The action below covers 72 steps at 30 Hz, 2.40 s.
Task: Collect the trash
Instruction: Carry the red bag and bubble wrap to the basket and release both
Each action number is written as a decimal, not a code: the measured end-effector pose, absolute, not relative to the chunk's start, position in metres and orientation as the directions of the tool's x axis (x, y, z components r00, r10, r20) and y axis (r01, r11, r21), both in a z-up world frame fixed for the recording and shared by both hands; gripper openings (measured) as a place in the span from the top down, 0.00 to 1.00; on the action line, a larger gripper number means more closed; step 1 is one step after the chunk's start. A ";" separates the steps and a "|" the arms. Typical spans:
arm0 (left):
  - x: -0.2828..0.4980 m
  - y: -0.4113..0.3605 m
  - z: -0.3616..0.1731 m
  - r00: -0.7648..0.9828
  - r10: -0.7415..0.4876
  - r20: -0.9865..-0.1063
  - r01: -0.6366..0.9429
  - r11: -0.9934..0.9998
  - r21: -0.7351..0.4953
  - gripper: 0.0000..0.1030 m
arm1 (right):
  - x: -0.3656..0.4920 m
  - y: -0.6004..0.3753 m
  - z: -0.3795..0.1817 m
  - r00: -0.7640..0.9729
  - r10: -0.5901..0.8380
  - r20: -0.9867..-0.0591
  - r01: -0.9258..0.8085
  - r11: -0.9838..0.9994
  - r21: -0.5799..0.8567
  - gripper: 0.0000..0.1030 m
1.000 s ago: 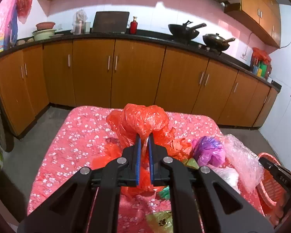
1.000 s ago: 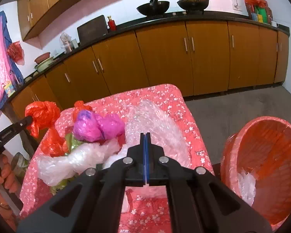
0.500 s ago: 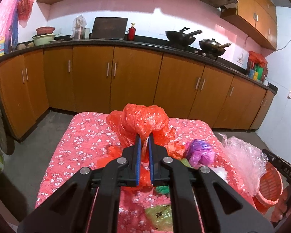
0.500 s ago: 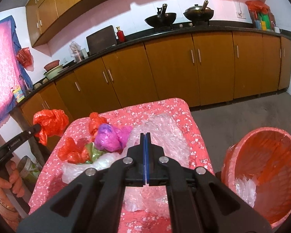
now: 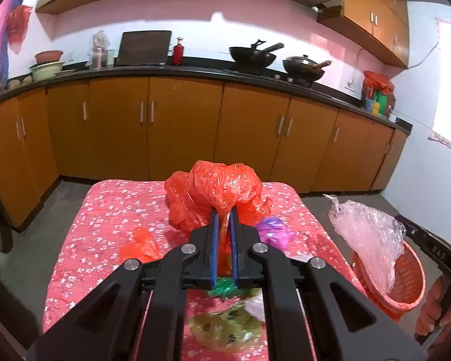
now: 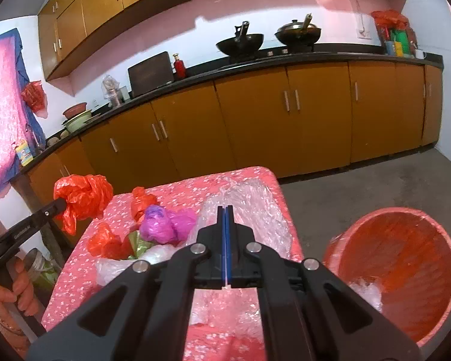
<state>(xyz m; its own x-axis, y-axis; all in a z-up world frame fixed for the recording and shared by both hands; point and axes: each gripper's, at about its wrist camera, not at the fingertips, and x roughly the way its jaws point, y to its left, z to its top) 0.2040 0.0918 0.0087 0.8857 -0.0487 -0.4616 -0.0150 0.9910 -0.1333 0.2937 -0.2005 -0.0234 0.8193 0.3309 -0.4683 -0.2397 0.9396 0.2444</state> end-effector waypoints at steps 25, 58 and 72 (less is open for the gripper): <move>0.221 -0.069 -0.006 0.822 -0.308 -0.479 0.275 0.951 -0.140 0.93 | 0.258 -0.338 -0.020 0.886 0.079 -0.456 0.006 0.984 0.181 0.98; 0.253 -0.235 -0.080 0.607 -0.481 -0.632 0.512 0.846 -0.152 0.87 | 0.282 -0.426 -0.078 0.837 -0.023 -0.547 0.151 0.970 0.190 0.94; 0.258 -0.221 -0.084 0.593 -0.489 -0.639 0.471 0.855 -0.217 0.55 | 0.270 -0.430 -0.071 0.843 -0.062 -0.535 0.186 0.966 0.181 0.83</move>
